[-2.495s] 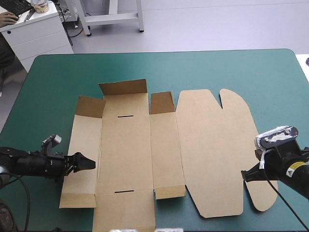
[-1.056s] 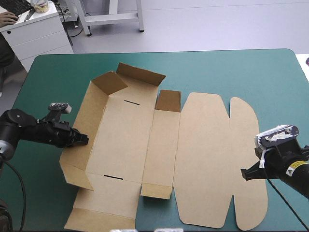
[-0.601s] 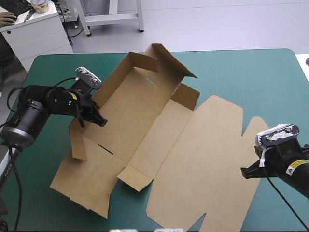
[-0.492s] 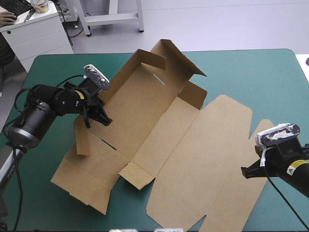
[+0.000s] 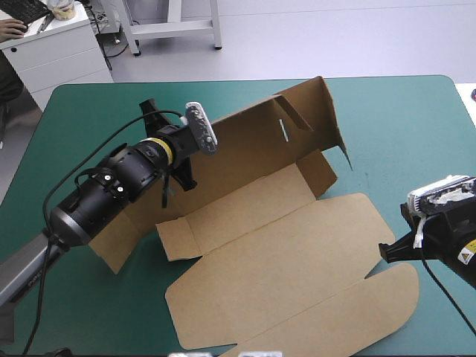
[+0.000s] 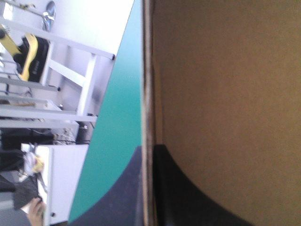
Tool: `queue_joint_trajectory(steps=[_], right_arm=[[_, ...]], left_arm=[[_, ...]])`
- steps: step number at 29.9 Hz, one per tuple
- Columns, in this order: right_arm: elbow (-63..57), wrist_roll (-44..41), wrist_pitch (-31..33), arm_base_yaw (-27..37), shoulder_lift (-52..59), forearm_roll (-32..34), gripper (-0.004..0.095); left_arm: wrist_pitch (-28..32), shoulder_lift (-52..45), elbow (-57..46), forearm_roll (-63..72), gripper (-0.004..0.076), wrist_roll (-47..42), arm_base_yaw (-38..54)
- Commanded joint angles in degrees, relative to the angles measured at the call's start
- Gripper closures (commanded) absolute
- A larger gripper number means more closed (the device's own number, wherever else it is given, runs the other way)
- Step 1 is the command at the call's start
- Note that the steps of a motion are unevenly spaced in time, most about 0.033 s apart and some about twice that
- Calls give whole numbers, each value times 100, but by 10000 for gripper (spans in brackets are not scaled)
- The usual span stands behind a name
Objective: Fold the box
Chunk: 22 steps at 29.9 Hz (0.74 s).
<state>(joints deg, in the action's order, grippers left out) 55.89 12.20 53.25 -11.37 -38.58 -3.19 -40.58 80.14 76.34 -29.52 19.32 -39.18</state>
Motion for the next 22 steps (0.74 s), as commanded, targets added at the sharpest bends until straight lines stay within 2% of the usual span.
queue_joint_trajectory(steps=[1,5,9,14,22], right_arm=[[195,45,-272,21,10,4,928],[195,45,-263,21,10,4,928],[195,45,-263,21,10,4,928],[195,45,-263,21,10,4,928],[195,45,-252,21,10,29,928]], left_arm=[[523,-113,200,-1093,734,-154,-484],[694,28,154,-2163,734,-287,-985],[709,175,154,-2803,734,-284,-1114],[868,257,154,-3210,734,-671,-1114],[1215,246,-129,-3412,734,-689,-1114]])
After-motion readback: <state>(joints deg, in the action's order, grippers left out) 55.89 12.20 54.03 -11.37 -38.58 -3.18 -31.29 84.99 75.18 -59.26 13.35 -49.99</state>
